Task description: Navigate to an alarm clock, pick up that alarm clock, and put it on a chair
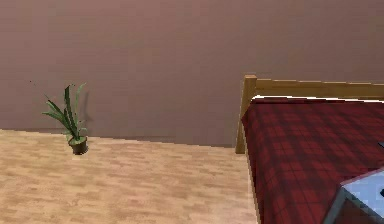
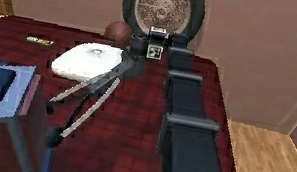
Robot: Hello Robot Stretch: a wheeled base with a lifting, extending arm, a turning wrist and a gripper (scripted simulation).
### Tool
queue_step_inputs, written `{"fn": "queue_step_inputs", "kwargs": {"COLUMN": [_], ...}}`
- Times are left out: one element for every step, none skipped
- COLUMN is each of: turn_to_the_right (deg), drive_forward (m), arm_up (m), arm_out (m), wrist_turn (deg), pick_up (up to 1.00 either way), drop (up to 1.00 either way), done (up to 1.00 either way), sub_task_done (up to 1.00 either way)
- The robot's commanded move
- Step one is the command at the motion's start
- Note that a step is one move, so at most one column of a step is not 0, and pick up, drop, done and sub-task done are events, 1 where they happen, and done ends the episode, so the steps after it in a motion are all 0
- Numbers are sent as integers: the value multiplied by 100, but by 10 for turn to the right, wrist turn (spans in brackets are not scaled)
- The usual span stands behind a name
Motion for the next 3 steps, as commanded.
{"fn": "queue_step_inputs", "kwargs": {"turn_to_the_right": [0, -360, 0], "drive_forward": [0, 0, 30], "arm_up": [0, 0, 0], "arm_out": [-32, 0, 0], "wrist_turn": [0, 0, 0], "pick_up": [0, 0, 0], "drop": [0, 0, 0], "done": [0, 0, 0], "sub_task_done": [0, 0, 0]}}
